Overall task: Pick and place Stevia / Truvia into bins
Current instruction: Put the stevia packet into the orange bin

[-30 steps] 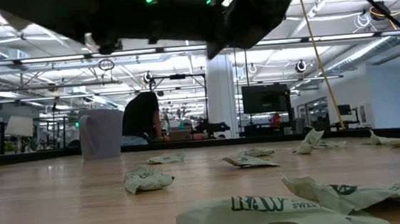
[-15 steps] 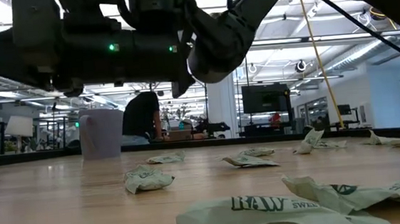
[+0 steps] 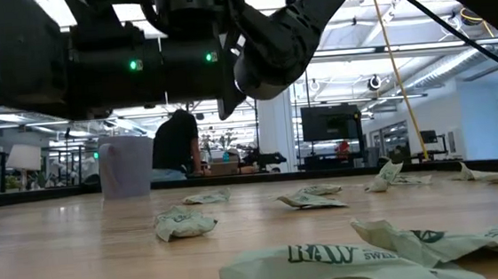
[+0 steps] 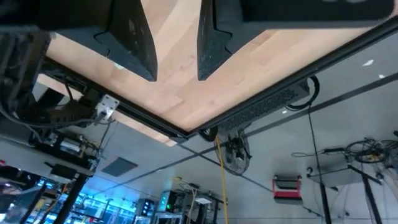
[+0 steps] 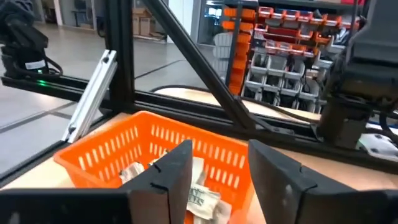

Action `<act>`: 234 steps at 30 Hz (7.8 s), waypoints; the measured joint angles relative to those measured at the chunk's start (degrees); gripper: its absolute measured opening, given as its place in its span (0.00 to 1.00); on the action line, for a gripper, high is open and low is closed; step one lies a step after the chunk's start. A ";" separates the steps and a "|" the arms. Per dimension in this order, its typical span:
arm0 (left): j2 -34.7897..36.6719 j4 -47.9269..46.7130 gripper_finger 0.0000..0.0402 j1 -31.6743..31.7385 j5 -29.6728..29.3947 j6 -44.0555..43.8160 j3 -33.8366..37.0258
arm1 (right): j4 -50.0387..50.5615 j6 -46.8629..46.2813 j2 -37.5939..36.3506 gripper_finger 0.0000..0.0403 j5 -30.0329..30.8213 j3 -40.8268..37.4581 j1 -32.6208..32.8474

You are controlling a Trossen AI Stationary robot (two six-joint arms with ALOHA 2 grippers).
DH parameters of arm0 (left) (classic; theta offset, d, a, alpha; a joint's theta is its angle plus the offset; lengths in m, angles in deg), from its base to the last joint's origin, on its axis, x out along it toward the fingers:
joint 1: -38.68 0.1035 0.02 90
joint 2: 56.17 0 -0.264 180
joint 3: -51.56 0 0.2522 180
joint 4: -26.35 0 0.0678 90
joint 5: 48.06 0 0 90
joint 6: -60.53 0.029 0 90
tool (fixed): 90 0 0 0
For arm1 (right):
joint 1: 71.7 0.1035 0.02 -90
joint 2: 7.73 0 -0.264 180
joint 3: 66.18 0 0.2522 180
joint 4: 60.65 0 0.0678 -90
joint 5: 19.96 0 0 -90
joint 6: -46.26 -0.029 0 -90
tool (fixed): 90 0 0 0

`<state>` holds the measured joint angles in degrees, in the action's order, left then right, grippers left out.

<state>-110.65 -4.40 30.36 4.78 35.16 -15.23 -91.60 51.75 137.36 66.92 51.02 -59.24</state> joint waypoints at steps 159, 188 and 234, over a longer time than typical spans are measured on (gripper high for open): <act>-33.29 -35.30 0.28 -29.25 38.74 -49.76 0.07 | 19.20 -7.31 -72.86 0.32 0.33 -71.60 0.48; -25.29 -32.91 0.28 -20.49 4.06 -26.42 -14.16 | 46.81 -18.20 -72.86 0.32 5.90 -71.60 -6.00; -25.31 -29.44 0.28 -14.18 1.21 -20.81 -14.14 | 17.54 -25.83 -60.41 0.19 5.91 -83.25 -4.52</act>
<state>-135.96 -33.85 16.18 5.99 14.35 -29.37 -74.06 25.92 76.95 72.83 -32.24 -63.76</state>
